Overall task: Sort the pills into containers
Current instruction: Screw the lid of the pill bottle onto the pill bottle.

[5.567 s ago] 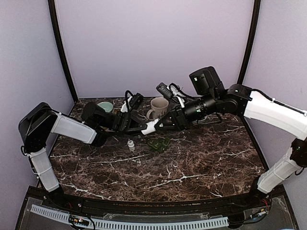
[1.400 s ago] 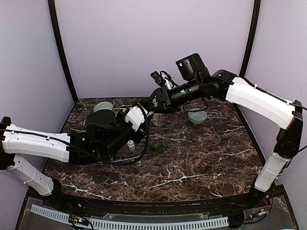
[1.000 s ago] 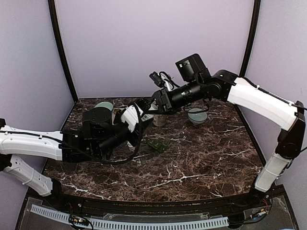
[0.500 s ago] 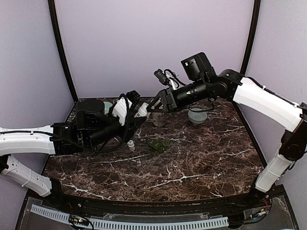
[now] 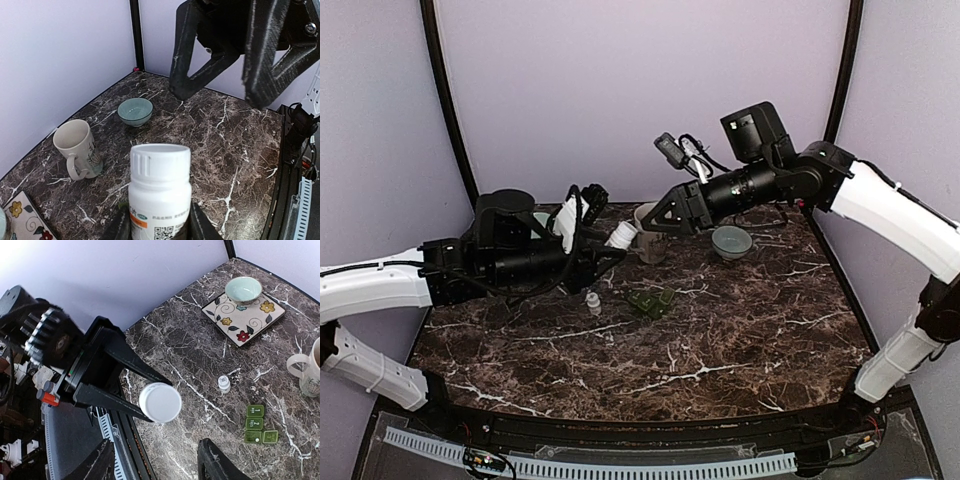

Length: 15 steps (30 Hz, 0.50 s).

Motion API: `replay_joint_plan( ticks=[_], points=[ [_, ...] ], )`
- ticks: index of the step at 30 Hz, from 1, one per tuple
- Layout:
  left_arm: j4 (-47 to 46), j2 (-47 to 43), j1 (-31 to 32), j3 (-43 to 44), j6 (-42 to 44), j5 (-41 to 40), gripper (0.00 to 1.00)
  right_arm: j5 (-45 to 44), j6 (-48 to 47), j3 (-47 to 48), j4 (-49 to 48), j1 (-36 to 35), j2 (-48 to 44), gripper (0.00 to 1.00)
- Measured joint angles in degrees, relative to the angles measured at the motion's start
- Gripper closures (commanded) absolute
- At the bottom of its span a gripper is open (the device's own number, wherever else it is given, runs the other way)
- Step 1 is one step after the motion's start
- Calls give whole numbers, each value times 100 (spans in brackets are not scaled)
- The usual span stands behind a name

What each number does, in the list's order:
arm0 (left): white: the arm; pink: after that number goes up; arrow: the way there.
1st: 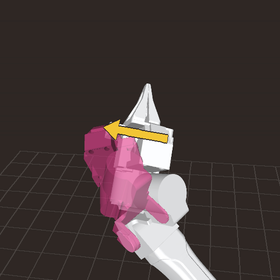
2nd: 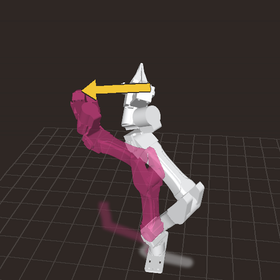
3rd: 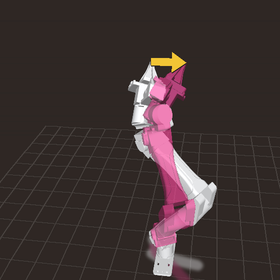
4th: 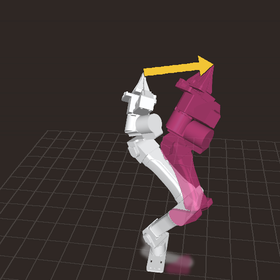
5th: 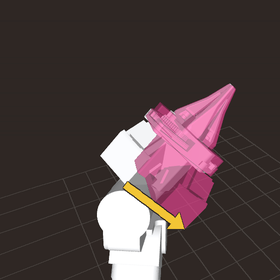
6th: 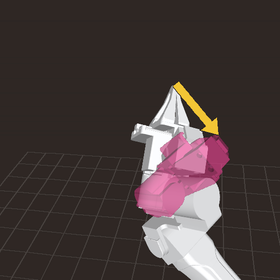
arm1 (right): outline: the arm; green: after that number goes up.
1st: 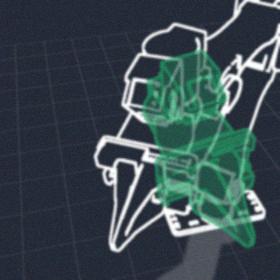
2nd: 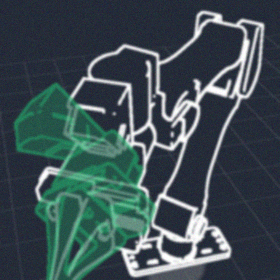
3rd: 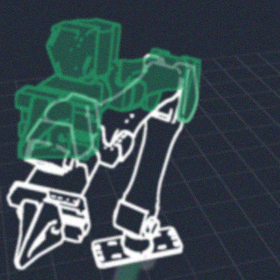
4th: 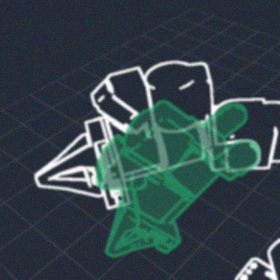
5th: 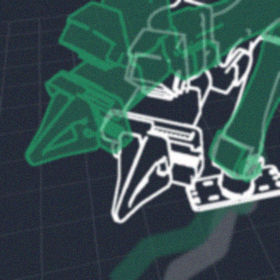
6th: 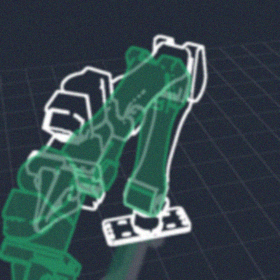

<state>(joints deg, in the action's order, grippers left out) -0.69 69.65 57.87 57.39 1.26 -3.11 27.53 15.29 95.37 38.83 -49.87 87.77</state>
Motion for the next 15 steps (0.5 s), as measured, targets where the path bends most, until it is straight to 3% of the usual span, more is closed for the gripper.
replay_joint_plan(
  ticks=[10, 15],
  points=[
    [426, 111, -1016, 450, -719, 2439, 90, 297, -754, -592, -11, 0, -380, 44],
    [623, 579, -1165, 868, -984, 3696, 91, 315, -970, -807, -83, 0, -448, 45]
  ],
)
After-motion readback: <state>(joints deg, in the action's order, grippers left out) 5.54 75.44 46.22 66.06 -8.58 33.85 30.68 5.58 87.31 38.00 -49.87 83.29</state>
